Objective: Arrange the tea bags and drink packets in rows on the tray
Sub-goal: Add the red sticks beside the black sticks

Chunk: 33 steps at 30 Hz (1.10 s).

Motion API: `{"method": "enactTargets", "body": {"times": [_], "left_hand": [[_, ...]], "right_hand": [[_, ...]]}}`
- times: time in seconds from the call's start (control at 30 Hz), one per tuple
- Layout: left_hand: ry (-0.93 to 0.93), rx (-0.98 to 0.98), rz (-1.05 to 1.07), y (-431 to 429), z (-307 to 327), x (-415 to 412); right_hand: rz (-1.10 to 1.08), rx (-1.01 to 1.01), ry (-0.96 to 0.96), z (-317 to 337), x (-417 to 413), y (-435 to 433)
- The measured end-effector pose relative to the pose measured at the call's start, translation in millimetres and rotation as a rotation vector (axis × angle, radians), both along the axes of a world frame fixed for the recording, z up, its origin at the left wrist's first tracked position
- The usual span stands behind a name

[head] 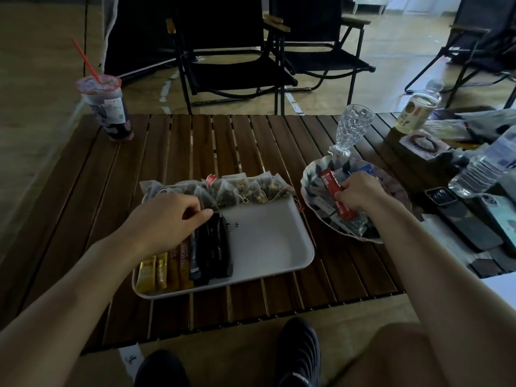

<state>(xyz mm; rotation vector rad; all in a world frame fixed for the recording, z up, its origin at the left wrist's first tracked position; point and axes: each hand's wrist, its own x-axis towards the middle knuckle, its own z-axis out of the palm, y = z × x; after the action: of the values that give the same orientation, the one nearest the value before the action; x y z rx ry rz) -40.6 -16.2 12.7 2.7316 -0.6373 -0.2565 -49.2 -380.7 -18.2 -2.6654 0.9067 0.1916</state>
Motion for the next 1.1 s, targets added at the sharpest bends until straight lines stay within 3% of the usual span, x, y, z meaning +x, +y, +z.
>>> {"method": "enactTargets", "body": {"times": [0.1, 0.17, 0.27, 0.4, 0.57, 0.7, 1.1], "left_hand": [[-0.005, -0.016, 0.033, 8, 2, -1], [-0.011, -0.023, 0.043, 13, 3, -1], [-0.033, 0.005, 0.062, 19, 5, -2], [-0.045, 0.009, 0.076, 25, 7, -2], [-0.031, -0.011, 0.076, 30, 9, -5], [-0.018, -0.026, 0.084, 35, 10, -4], [-0.027, -0.038, 0.065, 39, 4, 2]], "right_hand": [[0.015, -0.024, -0.045, 15, -4, 13], [0.099, 0.001, -0.177, 27, -5, 21], [0.119, 0.412, -0.344, 48, -12, 46], [0.317, 0.763, -0.148, 63, -29, 92], [0.498, 0.722, 0.111, 40, -33, 139], [0.453, 0.708, 0.216, 19, -28, 156], [0.43, 0.711, 0.218, 21, -30, 172]]}}
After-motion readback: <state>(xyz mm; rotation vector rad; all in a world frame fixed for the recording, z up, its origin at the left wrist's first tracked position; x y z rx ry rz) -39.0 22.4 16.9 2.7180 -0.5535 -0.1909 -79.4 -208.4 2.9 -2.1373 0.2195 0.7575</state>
